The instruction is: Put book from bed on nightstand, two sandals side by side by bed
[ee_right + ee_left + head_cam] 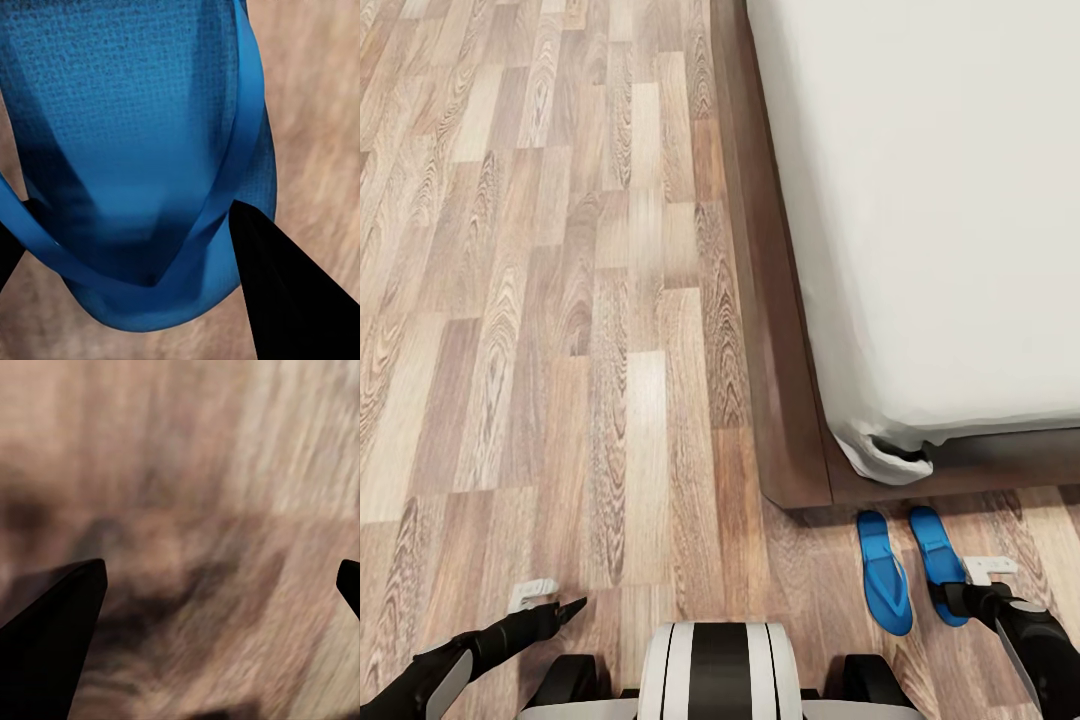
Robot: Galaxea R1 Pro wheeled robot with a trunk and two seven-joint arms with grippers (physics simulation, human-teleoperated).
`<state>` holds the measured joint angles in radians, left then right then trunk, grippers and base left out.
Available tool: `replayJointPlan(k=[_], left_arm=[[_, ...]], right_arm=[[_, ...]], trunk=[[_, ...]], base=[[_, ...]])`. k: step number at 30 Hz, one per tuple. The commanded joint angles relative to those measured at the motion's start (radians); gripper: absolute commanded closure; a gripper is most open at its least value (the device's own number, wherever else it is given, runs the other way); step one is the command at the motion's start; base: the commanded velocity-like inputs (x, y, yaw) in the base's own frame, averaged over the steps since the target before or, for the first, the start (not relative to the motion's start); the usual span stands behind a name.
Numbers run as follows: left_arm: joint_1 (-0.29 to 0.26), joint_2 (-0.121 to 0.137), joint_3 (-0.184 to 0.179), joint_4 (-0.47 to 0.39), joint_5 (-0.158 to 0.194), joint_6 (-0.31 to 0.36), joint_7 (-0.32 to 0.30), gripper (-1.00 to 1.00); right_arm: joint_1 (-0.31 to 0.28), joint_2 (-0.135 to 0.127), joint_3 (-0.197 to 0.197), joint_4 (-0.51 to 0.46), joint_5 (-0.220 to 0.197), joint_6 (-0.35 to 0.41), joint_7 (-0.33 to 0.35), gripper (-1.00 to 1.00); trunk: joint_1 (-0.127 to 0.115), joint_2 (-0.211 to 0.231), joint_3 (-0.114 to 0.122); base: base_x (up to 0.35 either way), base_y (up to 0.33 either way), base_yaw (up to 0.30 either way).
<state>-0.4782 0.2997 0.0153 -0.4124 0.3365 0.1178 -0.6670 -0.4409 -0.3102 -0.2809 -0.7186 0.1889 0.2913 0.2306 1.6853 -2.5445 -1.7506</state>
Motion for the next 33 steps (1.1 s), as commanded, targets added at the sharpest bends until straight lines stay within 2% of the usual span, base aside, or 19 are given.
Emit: replayJointPlan(k=[1, 7, 11, 18, 21, 33], left_arm=[[0.000, -0.016, -0.005, 0.001, 0.007, 0.014, -0.003, -1.00], [0.000, -0.016, -0.005, 0.001, 0.007, 0.015, -0.003, -1.00], [0.000, -0.016, -0.005, 0.001, 0.007, 0.015, -0.003, -1.00], [0.000, -0.016, -0.005, 0.001, 0.007, 0.015, -0.003, -1.00], [0.000, -0.016, -0.005, 0.001, 0.007, 0.015, -0.003, -1.00], [0.000, -0.016, -0.005, 0.001, 0.007, 0.014, -0.003, -1.00]], right_arm=[[0.001, 0.001, -0.008, 0.059, 0.015, -0.100, 0.008, 1.00], [0.001, 0.001, -0.008, 0.059, 0.015, -0.100, 0.008, 1.00], [0.001, 0.001, -0.008, 0.059, 0.015, -0.100, 0.009, 1.00], [0.001, 0.001, -0.008, 0.059, 0.015, -0.100, 0.009, 1.00], [0.001, 0.001, -0.008, 0.059, 0.015, -0.100, 0.009, 1.00], [0.001, 0.001, -0.008, 0.059, 0.015, -0.100, 0.009, 1.00]], trunk=[[0.001, 0.000, -0.001], [0.001, 0.000, -0.001], [-0.001, 0.001, 0.015], [-0.001, 0.001, 0.015], [-0.003, 0.002, 0.026], [-0.003, 0.002, 0.026]], base=[[0.000, 0.000, 0.000], [0.000, 0.000, 0.000], [0.000, 0.000, 0.000], [0.000, 0.000, 0.000], [0.000, 0.000, 0.000], [0.000, 0.000, 0.000]])
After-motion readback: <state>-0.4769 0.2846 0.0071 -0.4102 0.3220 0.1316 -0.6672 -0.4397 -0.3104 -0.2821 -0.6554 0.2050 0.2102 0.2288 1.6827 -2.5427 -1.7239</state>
